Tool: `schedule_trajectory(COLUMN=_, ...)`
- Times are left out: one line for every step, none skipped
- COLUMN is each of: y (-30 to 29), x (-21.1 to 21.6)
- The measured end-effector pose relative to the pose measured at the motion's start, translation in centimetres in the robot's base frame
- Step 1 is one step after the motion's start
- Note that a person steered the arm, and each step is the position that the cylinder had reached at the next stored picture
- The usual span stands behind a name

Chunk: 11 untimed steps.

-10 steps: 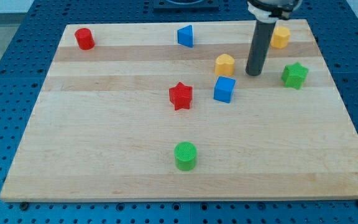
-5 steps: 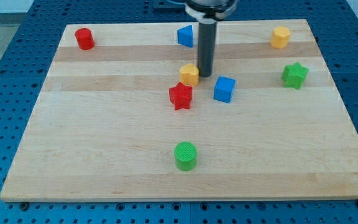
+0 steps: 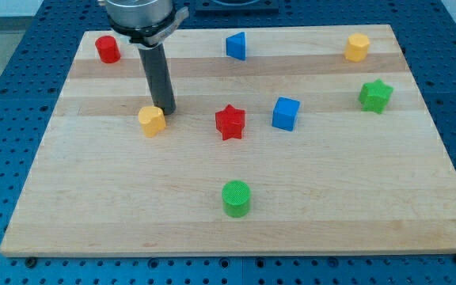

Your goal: Push the heart to the left center of the board

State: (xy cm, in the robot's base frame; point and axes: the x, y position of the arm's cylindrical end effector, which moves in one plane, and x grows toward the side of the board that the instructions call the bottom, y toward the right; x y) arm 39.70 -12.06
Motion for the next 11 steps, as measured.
schedule_trajectory(y=2.6, x=0.9)
schedule_trajectory(y=3.1, x=2.6)
schedule_trajectory(y=2.5, x=2.6)
schedule_trajectory(y=1.4, x=2.6)
schedule_trajectory(y=0.0, x=2.4)
schedule_trajectory(y=-1.7, x=2.4)
schedule_trajectory(y=-3.3, x=2.4)
schedule_trajectory(y=-4.9, x=2.2)
schedule_trajectory(y=-6.8, x=2.1)
schedule_trajectory(y=-8.0, x=1.6)
schedule_trajectory(y=-7.8, x=1.3)
